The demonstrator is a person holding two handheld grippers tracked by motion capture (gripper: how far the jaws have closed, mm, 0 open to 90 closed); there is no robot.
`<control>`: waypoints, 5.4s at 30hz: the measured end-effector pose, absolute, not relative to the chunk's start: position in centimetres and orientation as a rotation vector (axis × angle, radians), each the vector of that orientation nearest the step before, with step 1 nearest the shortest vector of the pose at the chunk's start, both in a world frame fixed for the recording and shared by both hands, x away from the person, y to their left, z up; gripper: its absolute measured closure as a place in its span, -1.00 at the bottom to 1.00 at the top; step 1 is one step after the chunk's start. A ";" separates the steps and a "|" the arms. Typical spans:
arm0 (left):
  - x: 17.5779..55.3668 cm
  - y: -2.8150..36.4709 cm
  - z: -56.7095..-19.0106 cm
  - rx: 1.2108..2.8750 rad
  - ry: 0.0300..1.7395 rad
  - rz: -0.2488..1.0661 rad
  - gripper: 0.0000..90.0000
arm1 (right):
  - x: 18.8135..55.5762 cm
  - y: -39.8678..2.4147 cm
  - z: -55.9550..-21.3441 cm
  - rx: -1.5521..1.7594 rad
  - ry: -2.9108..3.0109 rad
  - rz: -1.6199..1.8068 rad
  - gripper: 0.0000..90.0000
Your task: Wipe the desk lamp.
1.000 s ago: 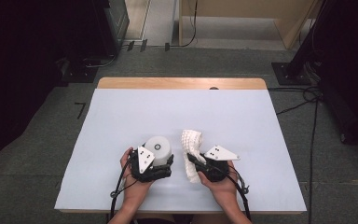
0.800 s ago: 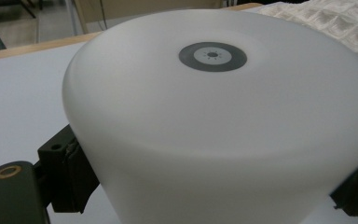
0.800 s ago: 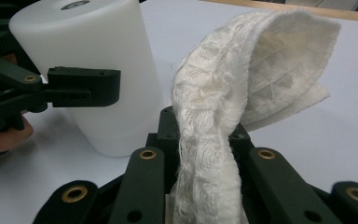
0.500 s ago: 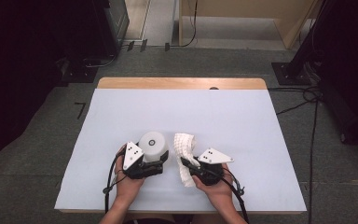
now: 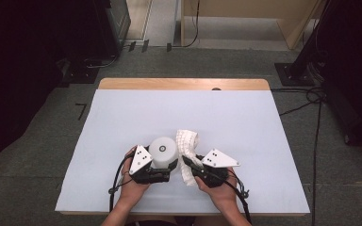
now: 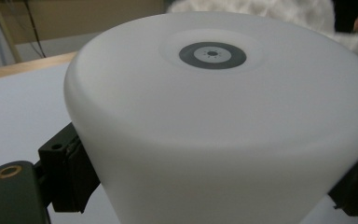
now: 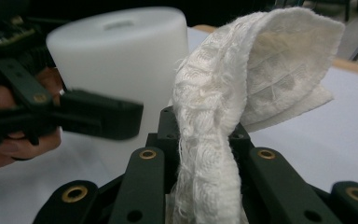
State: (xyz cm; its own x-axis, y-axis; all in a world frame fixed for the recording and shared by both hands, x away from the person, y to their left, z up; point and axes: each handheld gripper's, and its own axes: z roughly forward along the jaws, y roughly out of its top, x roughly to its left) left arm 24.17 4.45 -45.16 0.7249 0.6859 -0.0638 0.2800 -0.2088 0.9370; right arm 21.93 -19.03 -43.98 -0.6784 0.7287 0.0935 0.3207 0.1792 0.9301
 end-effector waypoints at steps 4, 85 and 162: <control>24.3 4.1 -45.5 1.822 0.747 0.425 -0.81 | 21.6 -19.4 -43.1 0.934 2.048 1.520 0.67; 24.0 4.3 -45.3 1.799 0.810 0.451 -0.81 | 22.4 -19.3 -44.9 1.047 2.102 1.547 0.67; 24.9 6.6 -43.4 1.710 0.795 0.331 -0.81 | 22.3 -18.2 -44.6 1.009 2.159 1.533 0.69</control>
State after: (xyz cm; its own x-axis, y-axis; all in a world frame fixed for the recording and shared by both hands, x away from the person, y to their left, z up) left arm 24.88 6.63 -43.38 0.7295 0.6586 -0.1846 0.3335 -0.1068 0.9367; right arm 22.34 -18.19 -44.60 -0.7055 0.6937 0.1453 0.3659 0.1809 0.9129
